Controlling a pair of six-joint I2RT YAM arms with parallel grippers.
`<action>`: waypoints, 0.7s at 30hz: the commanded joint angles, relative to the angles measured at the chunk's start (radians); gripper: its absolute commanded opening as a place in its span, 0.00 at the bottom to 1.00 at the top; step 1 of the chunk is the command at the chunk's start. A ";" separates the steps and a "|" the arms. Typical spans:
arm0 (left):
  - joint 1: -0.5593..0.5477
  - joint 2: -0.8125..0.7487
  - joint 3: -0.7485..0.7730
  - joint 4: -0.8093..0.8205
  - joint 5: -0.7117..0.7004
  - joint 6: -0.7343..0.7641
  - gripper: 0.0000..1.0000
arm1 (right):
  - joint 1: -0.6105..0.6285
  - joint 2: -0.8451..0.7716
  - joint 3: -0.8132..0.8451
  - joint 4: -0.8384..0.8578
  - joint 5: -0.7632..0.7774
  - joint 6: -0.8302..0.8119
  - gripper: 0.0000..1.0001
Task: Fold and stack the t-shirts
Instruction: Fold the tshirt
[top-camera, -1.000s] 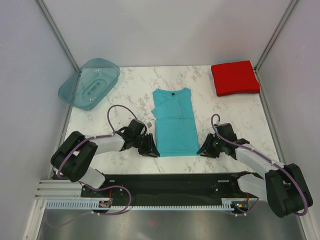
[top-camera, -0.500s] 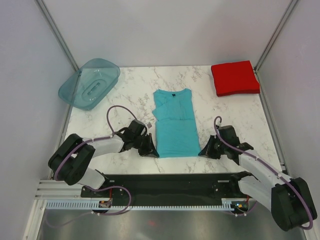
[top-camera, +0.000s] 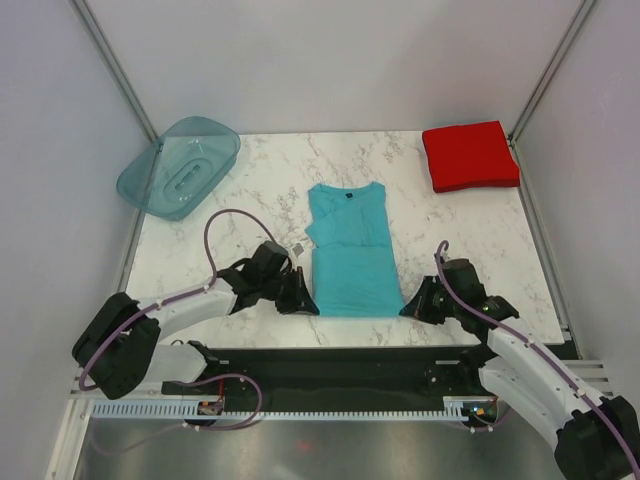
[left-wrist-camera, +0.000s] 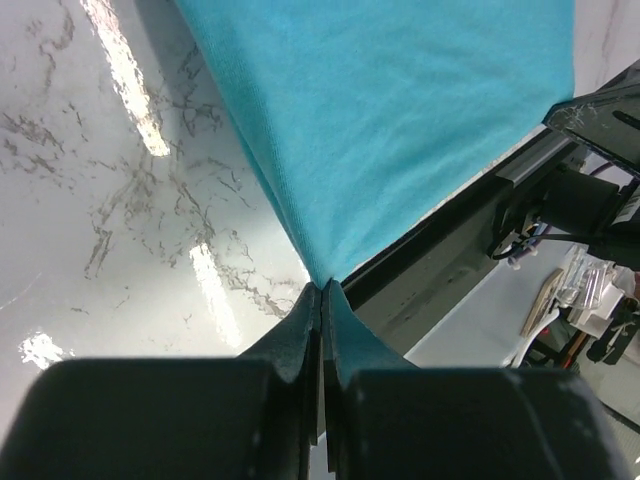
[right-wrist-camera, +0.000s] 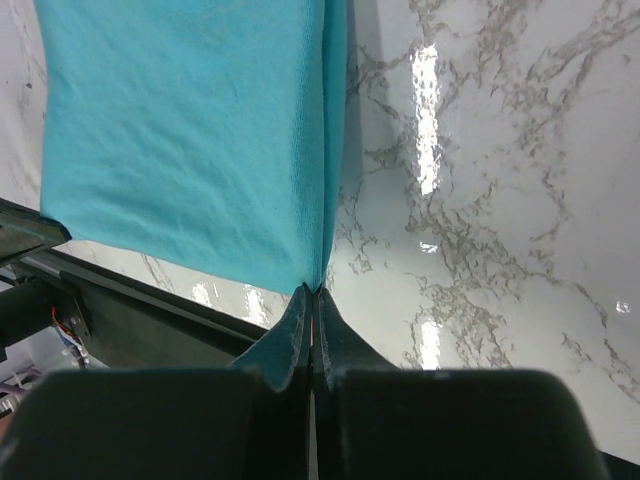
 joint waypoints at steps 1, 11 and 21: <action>-0.004 -0.050 0.027 -0.023 -0.025 -0.040 0.02 | 0.005 -0.013 0.062 -0.030 0.040 0.010 0.00; 0.028 -0.035 0.179 -0.121 -0.067 0.015 0.02 | 0.005 0.098 0.217 -0.020 0.097 -0.045 0.00; 0.215 0.160 0.492 -0.182 -0.002 0.152 0.02 | -0.001 0.486 0.614 0.019 0.154 -0.132 0.00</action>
